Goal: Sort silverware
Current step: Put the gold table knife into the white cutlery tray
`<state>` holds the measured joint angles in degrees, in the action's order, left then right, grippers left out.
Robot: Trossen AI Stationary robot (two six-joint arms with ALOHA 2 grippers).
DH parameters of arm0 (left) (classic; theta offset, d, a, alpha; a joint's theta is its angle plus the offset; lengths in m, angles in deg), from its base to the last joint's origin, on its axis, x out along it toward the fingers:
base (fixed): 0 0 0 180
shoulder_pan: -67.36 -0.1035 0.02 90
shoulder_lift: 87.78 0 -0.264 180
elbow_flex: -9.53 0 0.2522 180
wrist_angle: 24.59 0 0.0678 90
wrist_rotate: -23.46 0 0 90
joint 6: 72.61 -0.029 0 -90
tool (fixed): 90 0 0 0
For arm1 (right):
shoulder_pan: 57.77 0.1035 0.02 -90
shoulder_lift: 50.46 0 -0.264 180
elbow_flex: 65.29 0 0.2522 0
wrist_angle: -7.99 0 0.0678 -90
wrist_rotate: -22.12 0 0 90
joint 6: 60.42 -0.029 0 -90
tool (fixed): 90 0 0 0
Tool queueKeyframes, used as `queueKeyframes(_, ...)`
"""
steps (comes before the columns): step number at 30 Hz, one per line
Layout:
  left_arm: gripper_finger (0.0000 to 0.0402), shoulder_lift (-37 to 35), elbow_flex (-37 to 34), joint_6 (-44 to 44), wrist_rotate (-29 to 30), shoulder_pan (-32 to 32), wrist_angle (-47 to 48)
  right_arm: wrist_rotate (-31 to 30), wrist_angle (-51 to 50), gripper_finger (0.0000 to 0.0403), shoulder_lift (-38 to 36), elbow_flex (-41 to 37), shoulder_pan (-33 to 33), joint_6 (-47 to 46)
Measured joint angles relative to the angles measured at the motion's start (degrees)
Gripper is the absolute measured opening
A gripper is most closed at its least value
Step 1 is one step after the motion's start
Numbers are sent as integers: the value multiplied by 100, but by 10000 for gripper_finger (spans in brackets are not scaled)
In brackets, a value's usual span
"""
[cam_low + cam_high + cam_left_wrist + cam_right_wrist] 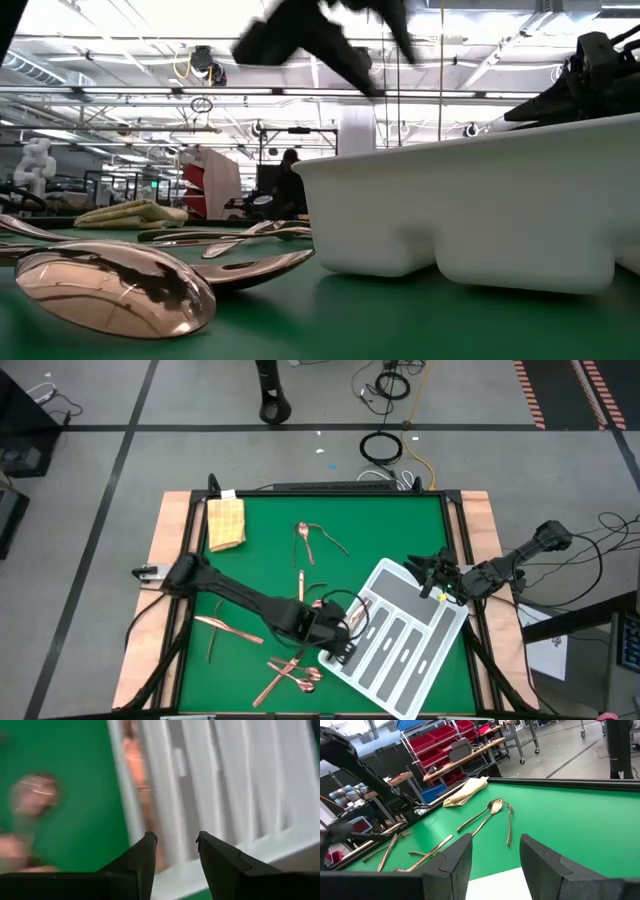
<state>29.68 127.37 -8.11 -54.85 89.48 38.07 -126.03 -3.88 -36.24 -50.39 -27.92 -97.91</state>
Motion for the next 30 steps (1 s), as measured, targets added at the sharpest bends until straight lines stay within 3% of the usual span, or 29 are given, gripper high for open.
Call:
queueKeyframes(7,153,-552,26,-1783,473,794,3053,2,0,153,-2,0,0,-42)
queueKeyframes(10,153,-594,-202,-2265,622,1187,3614,0,0,153,-1,0,-2,-35)
queueKeyframes(16,153,-1088,-1407,-2466,285,1679,2785,0,-2,153,0,0,0,122)
queueKeyframes(21,150,-2125,-2848,-2314,-139,1706,1729,0,-2,153,0,0,-2,203)
queueKeyframes(26,136,-3228,-3923,-2297,-575,1674,1430,0,-2,153,0,0,0,260)
queueKeyframes(30,132,-3702,-4599,-2293,-999,1641,1054,-1,-2,153,0,0,-1,282)
